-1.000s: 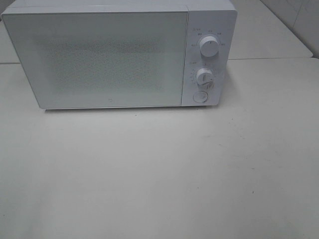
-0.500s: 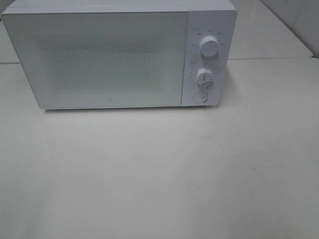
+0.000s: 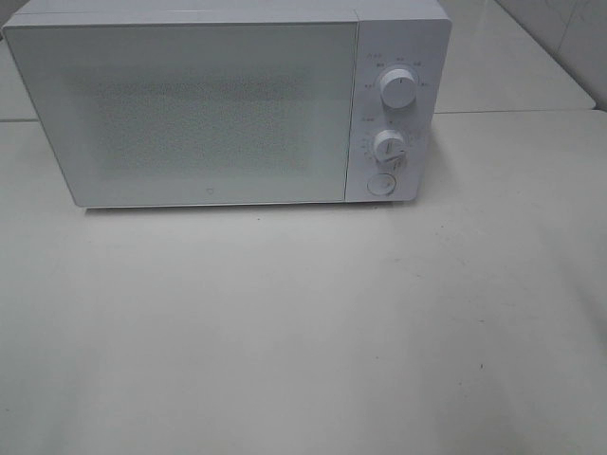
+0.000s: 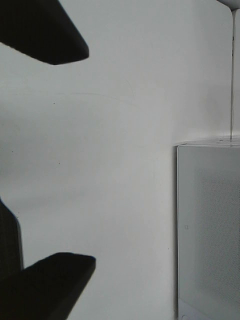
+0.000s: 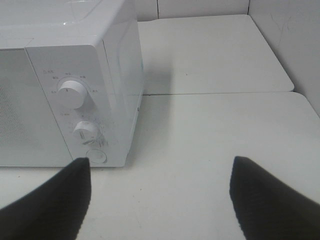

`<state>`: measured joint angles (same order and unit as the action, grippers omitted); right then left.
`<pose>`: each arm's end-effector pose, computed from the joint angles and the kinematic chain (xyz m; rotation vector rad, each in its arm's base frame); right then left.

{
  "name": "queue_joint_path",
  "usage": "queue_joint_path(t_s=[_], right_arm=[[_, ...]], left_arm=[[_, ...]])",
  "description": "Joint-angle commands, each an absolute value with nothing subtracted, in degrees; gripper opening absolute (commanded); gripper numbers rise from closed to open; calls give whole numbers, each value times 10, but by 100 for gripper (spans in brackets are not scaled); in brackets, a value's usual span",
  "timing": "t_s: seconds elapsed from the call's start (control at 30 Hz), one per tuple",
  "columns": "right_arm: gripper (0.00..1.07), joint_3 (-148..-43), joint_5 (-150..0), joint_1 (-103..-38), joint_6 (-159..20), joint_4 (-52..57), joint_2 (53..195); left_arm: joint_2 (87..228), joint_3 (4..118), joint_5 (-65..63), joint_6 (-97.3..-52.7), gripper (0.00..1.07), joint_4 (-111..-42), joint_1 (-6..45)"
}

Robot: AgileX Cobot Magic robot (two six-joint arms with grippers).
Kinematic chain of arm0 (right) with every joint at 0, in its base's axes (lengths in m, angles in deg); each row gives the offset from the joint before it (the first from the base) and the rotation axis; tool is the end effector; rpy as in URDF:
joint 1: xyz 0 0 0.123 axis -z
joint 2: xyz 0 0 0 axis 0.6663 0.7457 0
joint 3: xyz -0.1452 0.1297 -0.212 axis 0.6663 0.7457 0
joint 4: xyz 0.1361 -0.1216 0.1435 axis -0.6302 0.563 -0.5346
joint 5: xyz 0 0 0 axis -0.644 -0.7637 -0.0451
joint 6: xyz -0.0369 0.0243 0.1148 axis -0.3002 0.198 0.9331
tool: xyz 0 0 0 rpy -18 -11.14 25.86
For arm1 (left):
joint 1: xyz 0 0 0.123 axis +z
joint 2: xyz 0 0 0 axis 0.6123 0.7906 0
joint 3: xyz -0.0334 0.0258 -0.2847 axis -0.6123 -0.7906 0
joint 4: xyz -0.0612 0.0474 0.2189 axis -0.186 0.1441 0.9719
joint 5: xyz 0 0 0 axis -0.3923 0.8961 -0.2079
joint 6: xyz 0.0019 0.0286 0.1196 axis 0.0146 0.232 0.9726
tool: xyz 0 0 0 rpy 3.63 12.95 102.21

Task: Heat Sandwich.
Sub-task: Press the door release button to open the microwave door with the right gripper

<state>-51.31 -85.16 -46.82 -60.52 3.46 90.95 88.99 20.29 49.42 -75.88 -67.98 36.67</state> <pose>0.1422 0.0124 0.2856 -0.0192 1.8149 0.1085 -0.0007 -0.0112 0.2562 0.0787 2.0392 -0.1031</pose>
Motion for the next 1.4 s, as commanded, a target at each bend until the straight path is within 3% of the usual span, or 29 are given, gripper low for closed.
queue_joint_path(t_s=[0.03, 0.47, 0.7, 1.4], right_arm=[[76, -512, -763, -465, -606, 37, 969], [76, -480, -480, -465, -618, 31, 1195], [76, -455, -357, -467, -686, -40, 1299], [76, -454, -171, -708, -764, -293, 1488]], left_arm=[[887, 201, 487, -761, 97, -684, 368], [887, 201, 487, -761, 97, -684, 368], [887, 201, 487, -761, 97, -684, 368], [887, 201, 487, -761, 97, -684, 368]])
